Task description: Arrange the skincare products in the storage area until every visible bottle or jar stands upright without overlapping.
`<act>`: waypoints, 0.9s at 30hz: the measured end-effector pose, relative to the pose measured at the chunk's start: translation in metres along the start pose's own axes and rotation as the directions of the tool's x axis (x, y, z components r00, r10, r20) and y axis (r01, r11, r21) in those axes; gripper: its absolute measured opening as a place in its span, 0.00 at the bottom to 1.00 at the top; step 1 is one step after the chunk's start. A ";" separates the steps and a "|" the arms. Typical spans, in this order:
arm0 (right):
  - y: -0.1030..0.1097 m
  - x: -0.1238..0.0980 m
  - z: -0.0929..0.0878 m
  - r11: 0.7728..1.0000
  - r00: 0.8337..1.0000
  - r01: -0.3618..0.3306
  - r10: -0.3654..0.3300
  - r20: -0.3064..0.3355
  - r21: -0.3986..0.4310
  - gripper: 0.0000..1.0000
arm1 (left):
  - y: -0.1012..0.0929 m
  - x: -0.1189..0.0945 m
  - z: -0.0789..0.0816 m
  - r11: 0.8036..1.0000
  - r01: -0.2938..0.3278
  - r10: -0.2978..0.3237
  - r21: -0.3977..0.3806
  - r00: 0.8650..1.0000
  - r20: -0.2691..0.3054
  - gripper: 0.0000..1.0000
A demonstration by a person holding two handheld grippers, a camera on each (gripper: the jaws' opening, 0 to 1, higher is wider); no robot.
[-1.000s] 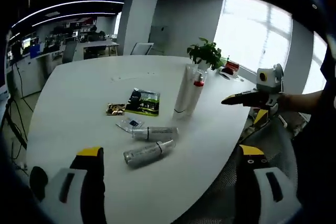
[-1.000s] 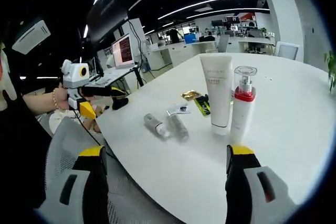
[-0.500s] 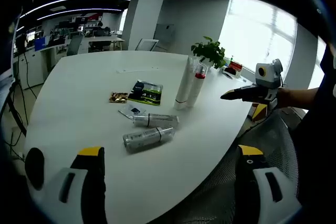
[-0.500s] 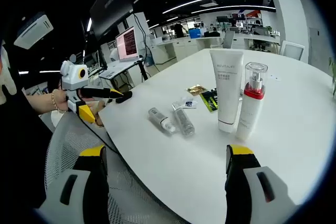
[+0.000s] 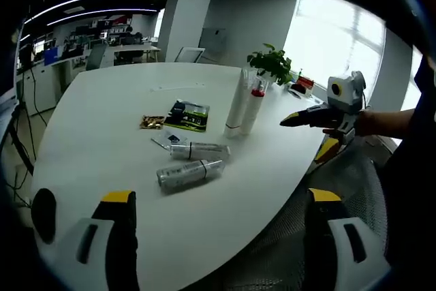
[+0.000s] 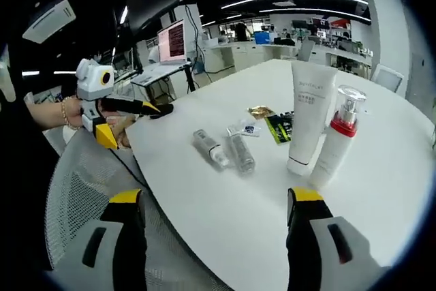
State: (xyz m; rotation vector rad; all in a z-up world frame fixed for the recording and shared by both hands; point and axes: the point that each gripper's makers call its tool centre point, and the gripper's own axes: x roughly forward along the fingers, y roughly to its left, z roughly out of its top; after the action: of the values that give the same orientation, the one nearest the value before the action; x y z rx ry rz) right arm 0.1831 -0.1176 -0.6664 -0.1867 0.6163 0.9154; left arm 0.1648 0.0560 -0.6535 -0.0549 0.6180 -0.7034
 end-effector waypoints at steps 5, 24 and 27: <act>0.002 0.014 0.008 0.999 1.000 0.009 -0.009 -0.022 -0.041 0.75 | -0.003 -0.002 0.007 0.999 0.007 -0.006 -0.040 0.999 0.036 0.96; -0.029 0.083 0.039 0.994 0.993 0.073 -0.079 -0.083 -0.078 0.42 | 0.001 -0.003 0.004 0.999 0.012 -0.010 -0.042 0.999 0.030 0.96; -0.029 0.095 0.041 0.994 0.992 0.066 -0.075 -0.098 -0.088 0.40 | 0.001 -0.003 0.004 0.999 0.012 -0.011 -0.044 1.000 0.029 0.96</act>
State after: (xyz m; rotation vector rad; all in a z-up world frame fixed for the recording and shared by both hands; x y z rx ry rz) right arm 0.2657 -0.0535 -0.6903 -0.3311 0.6607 0.8680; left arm 0.1660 0.0582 -0.6496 -0.1093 0.6065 -0.6992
